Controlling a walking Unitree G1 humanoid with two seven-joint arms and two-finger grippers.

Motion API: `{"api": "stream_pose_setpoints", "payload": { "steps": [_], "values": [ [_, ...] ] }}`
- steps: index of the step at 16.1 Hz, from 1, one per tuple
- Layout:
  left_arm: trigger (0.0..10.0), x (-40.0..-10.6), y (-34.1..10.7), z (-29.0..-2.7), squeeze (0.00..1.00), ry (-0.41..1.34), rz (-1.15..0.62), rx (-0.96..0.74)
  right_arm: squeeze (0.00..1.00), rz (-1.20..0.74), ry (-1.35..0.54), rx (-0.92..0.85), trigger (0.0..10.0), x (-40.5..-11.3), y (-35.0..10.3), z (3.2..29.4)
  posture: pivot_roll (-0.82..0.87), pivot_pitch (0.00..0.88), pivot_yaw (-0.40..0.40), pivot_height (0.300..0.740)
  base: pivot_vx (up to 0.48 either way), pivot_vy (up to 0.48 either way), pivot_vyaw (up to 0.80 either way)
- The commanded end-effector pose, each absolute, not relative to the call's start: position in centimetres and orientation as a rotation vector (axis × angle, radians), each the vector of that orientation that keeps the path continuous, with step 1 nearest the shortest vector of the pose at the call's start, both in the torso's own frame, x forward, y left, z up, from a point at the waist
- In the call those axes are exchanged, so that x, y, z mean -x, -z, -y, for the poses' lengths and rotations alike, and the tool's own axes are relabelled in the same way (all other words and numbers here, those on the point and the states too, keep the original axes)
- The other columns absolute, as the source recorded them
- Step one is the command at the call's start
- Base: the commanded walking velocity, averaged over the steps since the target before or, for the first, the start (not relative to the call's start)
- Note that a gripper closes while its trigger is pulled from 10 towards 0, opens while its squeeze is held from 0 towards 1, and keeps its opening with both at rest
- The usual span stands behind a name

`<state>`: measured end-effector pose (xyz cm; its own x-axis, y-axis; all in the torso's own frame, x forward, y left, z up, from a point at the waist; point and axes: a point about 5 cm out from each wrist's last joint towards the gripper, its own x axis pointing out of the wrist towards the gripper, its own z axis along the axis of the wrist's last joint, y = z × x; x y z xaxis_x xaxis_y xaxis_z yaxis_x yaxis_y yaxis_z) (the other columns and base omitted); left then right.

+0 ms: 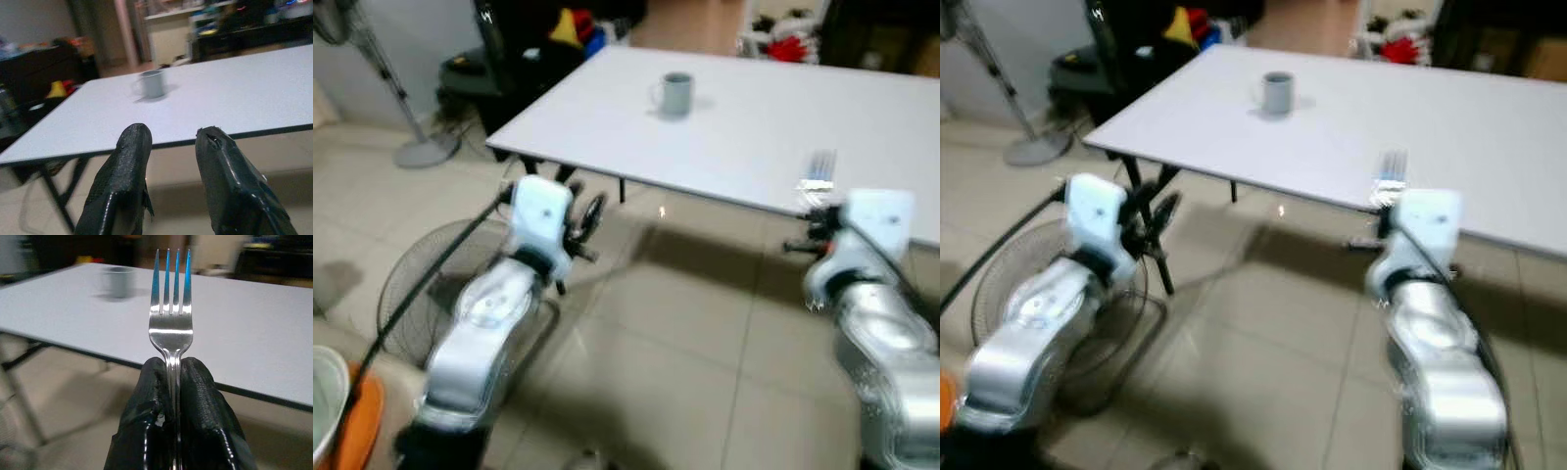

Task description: Setting the table

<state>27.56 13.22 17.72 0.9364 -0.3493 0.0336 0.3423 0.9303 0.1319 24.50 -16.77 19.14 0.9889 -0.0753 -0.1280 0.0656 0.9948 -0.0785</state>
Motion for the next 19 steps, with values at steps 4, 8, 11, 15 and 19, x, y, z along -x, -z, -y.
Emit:
{"api": "stream_pose_setpoints", "payload": {
  "steps": [4,8,11,15,19],
  "values": [
    [10.0,-27.7,-17.8,-13.7,0.00,0.332,0.050,-0.124,0.00,-0.119,0.030,0.069,10.0,-24.4,-19.4,16.5,0.02,0.000,0.061,0.740,0.412,0.000,0.00],
    [10.0,-27.6,-17.8,-13.9,0.00,0.323,0.047,-0.129,0.00,-0.131,0.010,0.066,10.0,-24.5,-19.1,16.3,0.03,0.000,0.061,0.740,0.410,0.000,0.00],
    [10.0,-27.6,-17.8,-13.8,0.00,0.327,0.044,-0.128,0.00,-0.134,0.012,0.067,10.0,-24.6,-19.1,16.3,0.02,0.000,0.062,0.740,0.409,0.000,0.00],
    [10.0,-27.6,-17.8,-13.7,0.00,0.338,0.043,-0.140,0.00,-0.140,-0.003,0.068,10.0,-24.8,-19.0,16.2,0.03,0.000,0.060,0.740,0.412,0.000,0.00],
    [10.0,-27.7,-17.8,-13.6,0.00,0.340,0.043,-0.142,0.00,-0.147,-0.007,0.063,10.0,-25.3,-19.0,16.2,0.03,0.000,0.056,0.740,0.412,0.000,0.00]
  ]
}}
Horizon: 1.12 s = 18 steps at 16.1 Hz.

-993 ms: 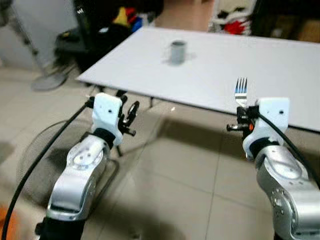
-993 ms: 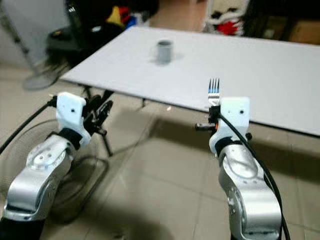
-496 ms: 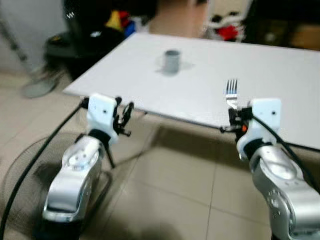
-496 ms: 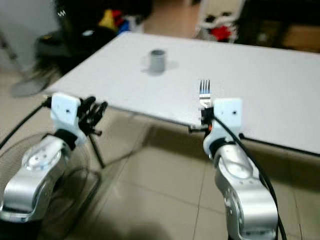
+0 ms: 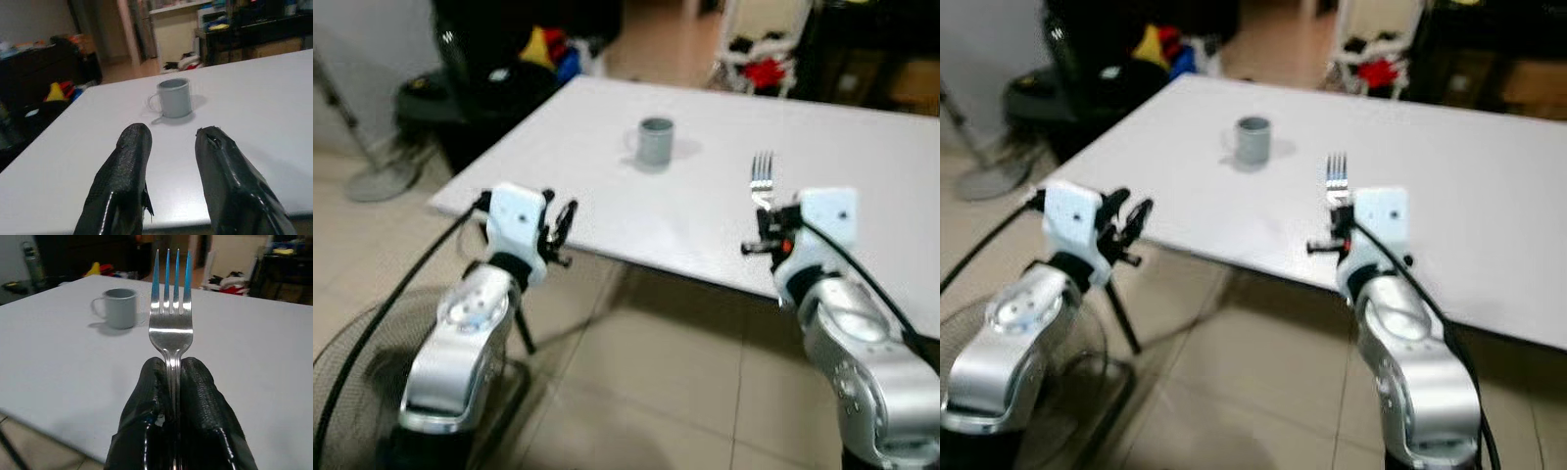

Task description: Setting the table

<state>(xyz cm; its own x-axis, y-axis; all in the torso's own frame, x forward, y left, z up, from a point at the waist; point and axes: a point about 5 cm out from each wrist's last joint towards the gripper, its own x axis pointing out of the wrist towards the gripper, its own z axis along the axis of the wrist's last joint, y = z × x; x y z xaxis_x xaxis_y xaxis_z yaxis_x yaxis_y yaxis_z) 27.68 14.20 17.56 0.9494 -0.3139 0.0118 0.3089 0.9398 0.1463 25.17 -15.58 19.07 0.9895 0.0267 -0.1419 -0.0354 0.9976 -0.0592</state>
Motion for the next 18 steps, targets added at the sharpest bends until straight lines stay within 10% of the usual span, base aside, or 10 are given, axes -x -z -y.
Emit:
{"api": "stream_pose_setpoints", "payload": {
  "steps": [1,12,18],
  "values": [
    [10.0,-27.7,-17.8,-13.6,0.00,0.342,0.043,-0.142,0.00,-0.157,-0.004,0.058,10.0,-25.4,-18.9,16.2,0.04,0.000,0.055,0.740,0.409,0.000,0.00],
    [10.0,-27.8,-16.6,-13.2,0.00,0.382,-0.038,-0.163,0.00,-0.362,0.037,0.072,10.0,-27.4,-16.4,16.6,0.04,0.000,0.051,0.740,0.294,0.000,0.00],
    [10.0,-26.4,-15.7,-11.3,0.00,0.684,-0.131,-0.234,0.00,-0.564,0.123,0.038,10.0,-30.8,-13.6,17.5,0.05,0.000,0.053,0.740,0.000,0.000,0.00]
  ]
}}
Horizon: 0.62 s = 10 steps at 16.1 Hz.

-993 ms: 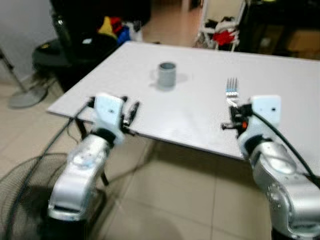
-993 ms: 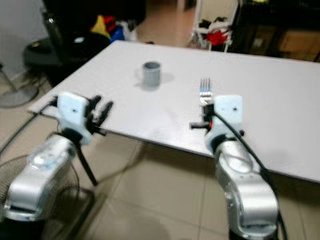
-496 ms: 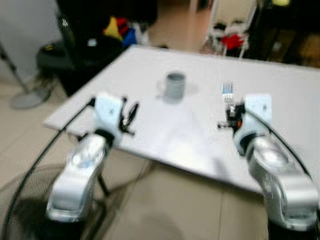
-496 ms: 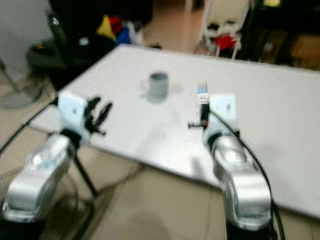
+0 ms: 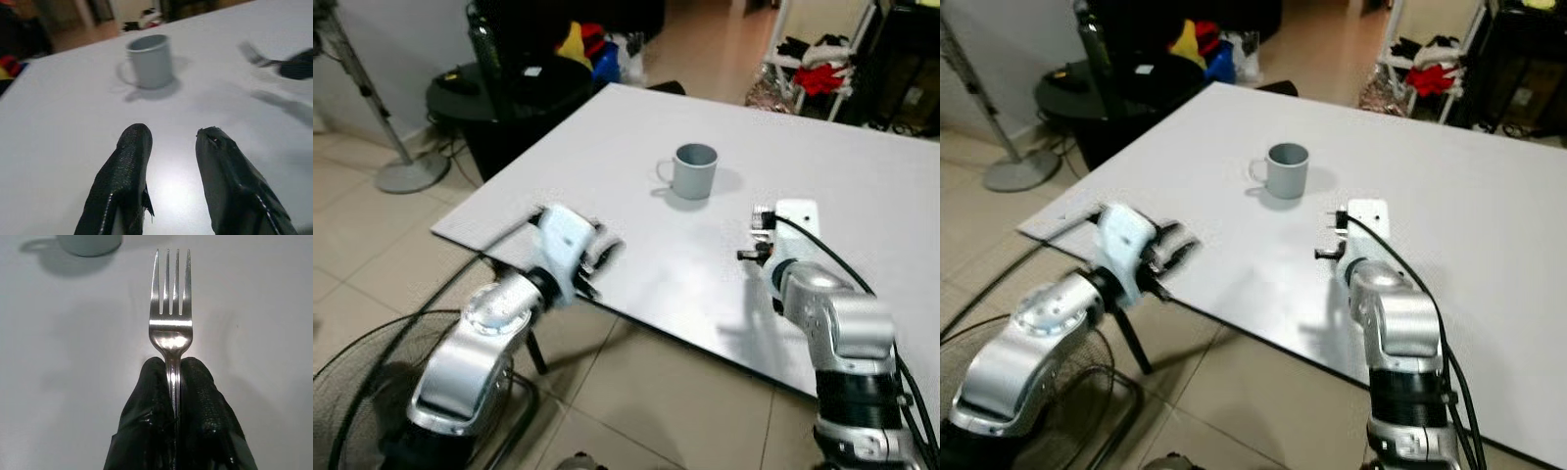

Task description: Setting the table

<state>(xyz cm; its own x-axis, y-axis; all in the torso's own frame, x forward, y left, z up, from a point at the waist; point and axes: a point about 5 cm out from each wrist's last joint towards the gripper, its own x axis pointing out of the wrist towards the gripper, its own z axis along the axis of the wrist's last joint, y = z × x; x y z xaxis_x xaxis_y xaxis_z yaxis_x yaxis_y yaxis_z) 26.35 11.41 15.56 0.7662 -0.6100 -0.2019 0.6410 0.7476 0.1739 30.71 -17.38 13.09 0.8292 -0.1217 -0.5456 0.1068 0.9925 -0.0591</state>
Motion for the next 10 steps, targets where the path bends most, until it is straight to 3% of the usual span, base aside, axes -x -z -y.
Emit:
{"api": "stream_pose_setpoints", "payload": {
  "steps": [1,8,9,10],
  "values": [
    [10.0,-25.8,-15.6,-11.1,0.00,0.763,-0.152,-0.245,0.00,-0.594,0.150,0.014,10.0,-31.1,-13.2,17.5,0.05,0.000,0.047,0.740,0.000,0.000,0.00],
    [10.0,-25.0,-15.8,-10.6,0.00,0.879,-0.167,-0.271,0.00,-0.703,0.303,-0.050,10.0,-31.2,-10.5,18.9,0.06,0.000,0.047,0.740,0.000,0.000,0.00],
    [10.0,-24.9,-15.7,-10.6,0.00,0.890,-0.169,-0.271,0.36,-0.716,0.322,-0.063,10.0,-31.0,-10.2,19.1,0.06,0.000,0.047,0.740,0.000,0.000,0.00],
    [10.0,-24.9,-15.7,-10.5,0.00,0.894,-0.169,-0.270,0.36,-0.721,0.327,-0.070,10.0,-31.0,-10.1,19.2,0.06,0.000,0.047,0.740,0.000,0.000,0.00]
  ]
}}
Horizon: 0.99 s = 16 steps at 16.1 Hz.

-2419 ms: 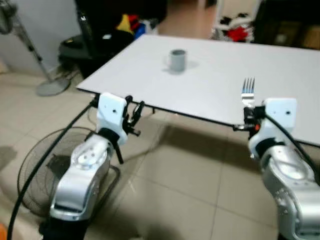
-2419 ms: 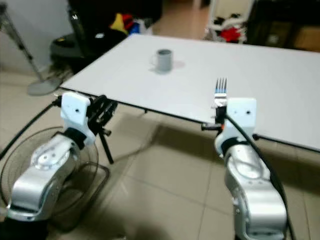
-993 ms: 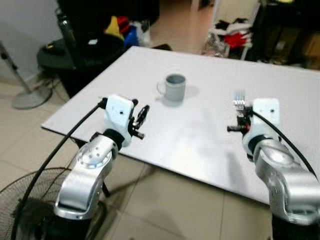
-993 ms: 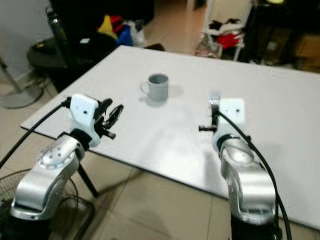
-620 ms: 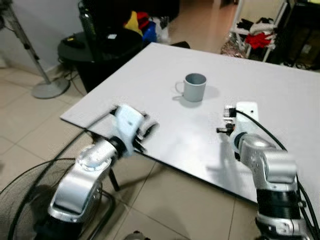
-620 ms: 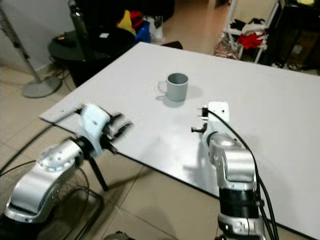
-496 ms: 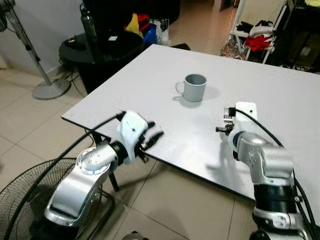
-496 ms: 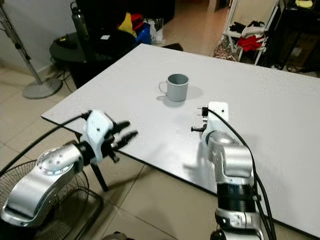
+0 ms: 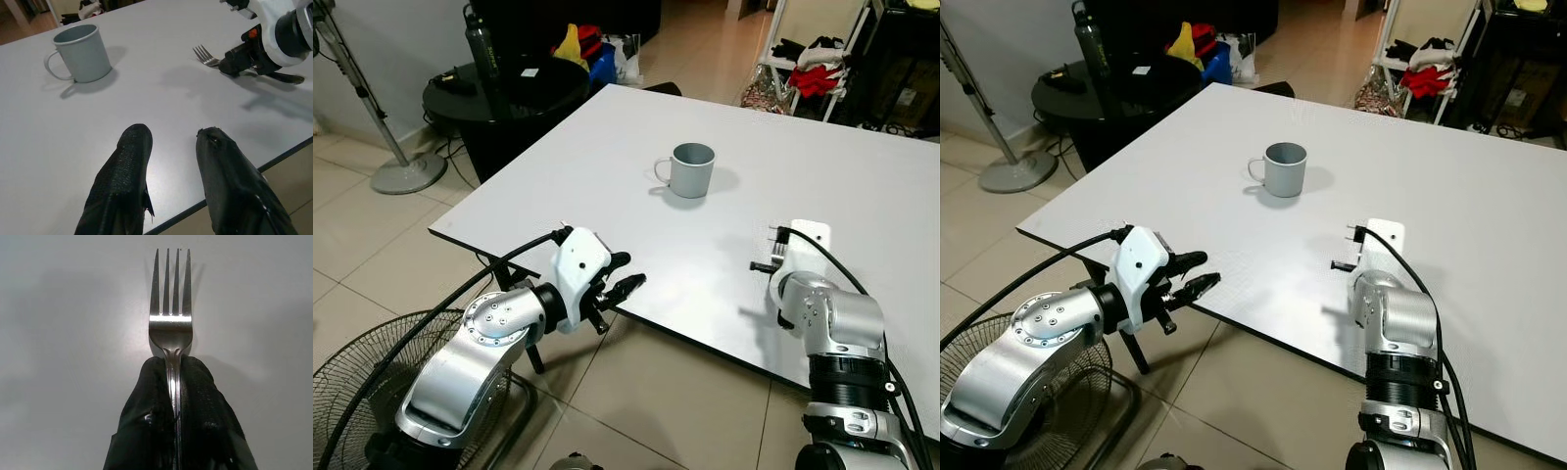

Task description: Setting the table

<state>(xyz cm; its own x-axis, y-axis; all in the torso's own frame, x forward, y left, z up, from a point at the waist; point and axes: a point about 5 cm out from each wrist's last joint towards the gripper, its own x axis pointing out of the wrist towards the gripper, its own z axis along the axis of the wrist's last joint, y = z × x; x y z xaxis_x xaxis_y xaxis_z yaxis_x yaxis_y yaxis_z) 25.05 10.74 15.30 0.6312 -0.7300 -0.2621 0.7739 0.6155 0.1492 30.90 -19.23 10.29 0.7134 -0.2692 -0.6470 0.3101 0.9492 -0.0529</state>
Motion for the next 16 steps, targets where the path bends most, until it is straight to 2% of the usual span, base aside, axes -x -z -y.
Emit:
{"api": "stream_pose_setpoints", "payload": {
  "steps": [1,2,5,9,12,13,14,16],
  "values": [
    [10.0,-24.9,-15.8,-10.5,0.00,0.896,-0.169,-0.267,0.58,-0.728,0.339,-0.075,10.0,-30.9,-10.0,19.2,0.06,0.000,0.046,0.740,0.000,0.000,0.00],
    [10.0,-24.9,-15.8,-10.5,0.00,0.897,-0.168,-0.267,1.00,-0.735,0.342,-0.080,10.0,-30.8,-9.8,19.2,0.06,0.000,0.046,0.740,0.000,0.000,0.00],
    [10.0,-24.9,-15.9,-10.7,0.00,0.894,-0.167,-0.265,1.00,-0.723,0.363,-0.086,10.0,-30.7,-9.9,19.5,0.06,0.000,0.044,0.740,0.000,0.000,0.00],
    [10.0,-25.2,-16.3,-11.6,0.00,0.826,-0.139,-0.202,1.00,-0.618,0.340,-0.042,10.0,-29.7,-13.3,19.7,0.06,0.000,0.048,0.740,0.000,0.000,0.00],
    [10.0,-25.6,-17.0,-12.9,0.00,0.650,-0.079,-0.110,1.00,-0.379,0.198,0.004,10.0,-27.6,-18.2,18.8,0.05,0.000,0.073,0.740,0.000,0.000,0.00],
    [10.0,-25.7,-17.2,-13.2,0.00,0.567,-0.049,-0.107,0.00,-0.257,0.124,-0.008,10.0,-26.8,-19.4,18.0,0.05,0.000,0.074,0.740,0.000,0.000,0.00],
    [10.0,-25.6,-17.3,-13.3,0.00,0.497,-0.030,-0.077,0.00,-0.170,0.066,-0.049,10.0,-25.9,-19.8,17.3,0.06,0.000,0.074,0.740,0.000,0.000,0.00],
    [10.0,-25.2,-17.2,-13.3,0.00,0.460,-0.032,-0.080,0.00,-0.154,-0.031,-0.060,10.0,-24.7,-19.4,16.4,0.07,0.000,0.069,0.740,0.000,0.000,0.00]
  ]
}}
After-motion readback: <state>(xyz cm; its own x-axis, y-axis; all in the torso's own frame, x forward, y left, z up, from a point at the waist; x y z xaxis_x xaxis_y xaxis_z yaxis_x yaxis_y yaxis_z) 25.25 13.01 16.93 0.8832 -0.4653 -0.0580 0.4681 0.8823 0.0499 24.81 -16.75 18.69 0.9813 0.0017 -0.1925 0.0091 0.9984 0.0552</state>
